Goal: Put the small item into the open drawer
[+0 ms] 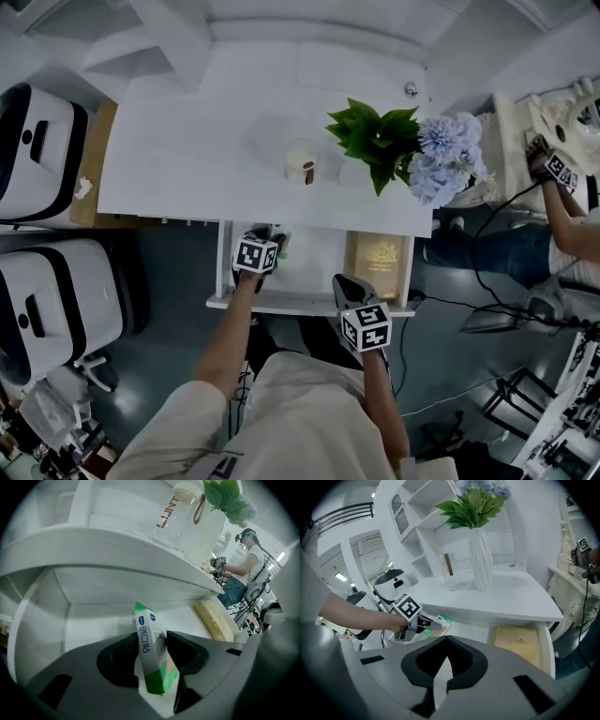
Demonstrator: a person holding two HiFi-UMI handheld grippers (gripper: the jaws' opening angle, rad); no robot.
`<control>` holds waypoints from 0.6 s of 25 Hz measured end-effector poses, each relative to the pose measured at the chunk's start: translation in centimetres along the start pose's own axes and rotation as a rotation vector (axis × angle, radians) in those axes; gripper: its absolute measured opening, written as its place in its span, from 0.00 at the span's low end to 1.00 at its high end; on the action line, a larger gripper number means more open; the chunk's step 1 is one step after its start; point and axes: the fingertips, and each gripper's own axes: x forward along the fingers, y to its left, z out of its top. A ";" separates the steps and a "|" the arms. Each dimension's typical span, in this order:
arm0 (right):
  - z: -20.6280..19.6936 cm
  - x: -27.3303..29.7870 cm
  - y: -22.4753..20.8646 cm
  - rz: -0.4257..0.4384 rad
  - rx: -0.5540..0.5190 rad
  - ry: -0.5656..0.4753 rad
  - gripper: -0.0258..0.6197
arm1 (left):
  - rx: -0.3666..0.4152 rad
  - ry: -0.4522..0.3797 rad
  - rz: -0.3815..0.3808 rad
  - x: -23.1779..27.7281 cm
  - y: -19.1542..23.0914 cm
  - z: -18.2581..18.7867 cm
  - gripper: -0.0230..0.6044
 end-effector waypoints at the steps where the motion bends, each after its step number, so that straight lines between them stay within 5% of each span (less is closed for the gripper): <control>1: 0.0 0.0 -0.1 -0.002 0.001 0.000 0.08 | 0.004 -0.005 0.009 0.2 0.2 0.0 0.36; 8: -0.2 -0.1 -0.4 -0.010 0.005 0.003 0.08 | 0.107 -0.008 0.099 0.9 1.7 0.3 0.38; 15: 0.3 -0.3 0.0 -0.008 0.003 -0.009 0.08 | 0.133 -0.017 0.112 0.0 1.2 0.4 0.38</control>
